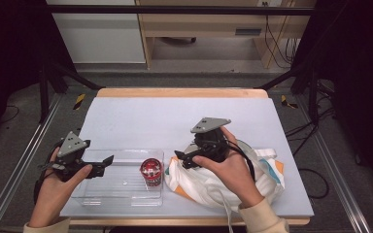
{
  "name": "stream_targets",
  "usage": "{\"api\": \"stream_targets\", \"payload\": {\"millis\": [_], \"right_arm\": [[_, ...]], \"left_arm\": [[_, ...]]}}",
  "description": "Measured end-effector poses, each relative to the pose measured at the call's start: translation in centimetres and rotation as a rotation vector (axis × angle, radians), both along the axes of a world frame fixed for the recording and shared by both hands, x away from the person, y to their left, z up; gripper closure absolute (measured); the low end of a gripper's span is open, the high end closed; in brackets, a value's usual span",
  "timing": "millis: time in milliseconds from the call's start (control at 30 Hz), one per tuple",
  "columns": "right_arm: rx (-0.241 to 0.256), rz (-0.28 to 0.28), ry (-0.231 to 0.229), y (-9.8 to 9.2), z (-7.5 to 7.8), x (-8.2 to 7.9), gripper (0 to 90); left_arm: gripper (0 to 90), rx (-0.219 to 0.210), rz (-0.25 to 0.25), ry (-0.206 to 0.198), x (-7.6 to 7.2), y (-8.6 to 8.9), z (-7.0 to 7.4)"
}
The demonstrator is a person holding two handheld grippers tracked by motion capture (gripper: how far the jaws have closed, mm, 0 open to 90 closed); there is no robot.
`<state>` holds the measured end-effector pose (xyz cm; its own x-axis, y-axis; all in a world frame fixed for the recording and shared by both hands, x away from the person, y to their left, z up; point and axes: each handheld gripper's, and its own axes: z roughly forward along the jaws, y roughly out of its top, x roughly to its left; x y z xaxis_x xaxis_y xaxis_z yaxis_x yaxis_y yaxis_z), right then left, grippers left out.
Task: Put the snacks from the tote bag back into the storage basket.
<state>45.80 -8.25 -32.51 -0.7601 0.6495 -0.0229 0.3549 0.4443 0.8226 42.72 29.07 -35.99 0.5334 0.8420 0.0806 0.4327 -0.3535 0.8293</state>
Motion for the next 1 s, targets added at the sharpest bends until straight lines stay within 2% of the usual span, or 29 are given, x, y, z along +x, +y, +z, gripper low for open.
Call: {"api": "stream_targets", "payload": {"millis": [233,467,667,1000], "right_arm": [[0.03,-0.057,-0.028,-3.0,0.7,-0.7,6.3],[0.045,-0.113,-0.047,-5.9,0.7,-1.6,5.5],[0.063,-0.175,-0.05,-8.4,0.3,-2.2,5.5],[0.077,-0.252,-0.043,-11.8,-1.4,-3.3,5.2]], "left_arm": [[5.5,0.0,-0.011,-0.007,0.0,-0.3,0.0],[5.2,-0.006,-0.012,-0.008,0.0,-0.4,-0.1],[5.1,-0.011,-0.013,-0.013,0.0,-0.4,-0.1],[4.9,-0.008,-0.014,-0.01,0.1,-0.3,-0.3]]}}
